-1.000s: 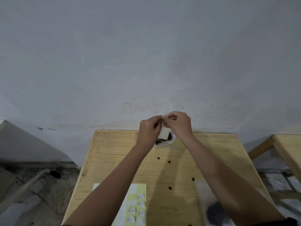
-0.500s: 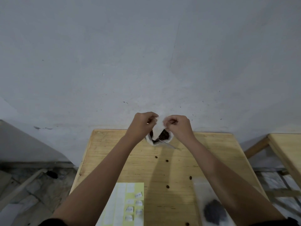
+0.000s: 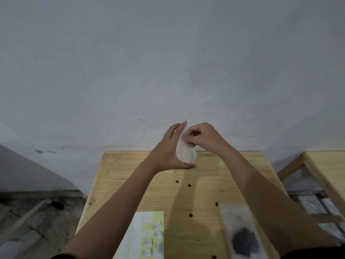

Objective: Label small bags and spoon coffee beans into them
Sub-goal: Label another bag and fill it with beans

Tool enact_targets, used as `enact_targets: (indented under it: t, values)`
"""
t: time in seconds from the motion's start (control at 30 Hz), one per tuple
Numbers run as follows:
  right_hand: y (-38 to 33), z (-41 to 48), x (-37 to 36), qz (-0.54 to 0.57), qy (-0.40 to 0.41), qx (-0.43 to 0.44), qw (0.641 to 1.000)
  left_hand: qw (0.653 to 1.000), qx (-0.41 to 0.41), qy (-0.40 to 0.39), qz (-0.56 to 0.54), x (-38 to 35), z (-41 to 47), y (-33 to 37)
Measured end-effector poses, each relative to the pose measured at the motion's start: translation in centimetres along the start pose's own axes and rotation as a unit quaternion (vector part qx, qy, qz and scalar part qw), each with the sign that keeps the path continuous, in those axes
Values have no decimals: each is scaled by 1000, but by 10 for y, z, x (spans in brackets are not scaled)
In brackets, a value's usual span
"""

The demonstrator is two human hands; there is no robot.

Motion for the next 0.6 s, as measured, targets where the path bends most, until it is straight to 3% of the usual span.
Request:
enact_targets:
  t: [0.17,0.3,0.37,0.47,0.6]
  values:
    - [4,0,3,-141,79,14,987,994,-30,104,27,2,-8,1]
    - [2,-6,-6,-90,138,67,984,989,-2,145,9,4,-7,1]
    - [-2,-10,-11,-56,123,84,987,984,2,177,23,5,-7,0]
    - [-4,-11,-17,-76,32,24,996,977,-26,199,71,3,-8,-2]
    - [-4,-8,-23,-110,2,-19,994,978,-67,169,104,-1,-10,-7]
Point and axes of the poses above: each hand's wrist, its own z-axis towards the middle knuckle, its own x-axis out of the back of the hand, y = z × x, the point moved 2 cm from there along z, towards the middle knuckle, and after that the axes turned 7 degrees about -y, right-handed, at the moved point
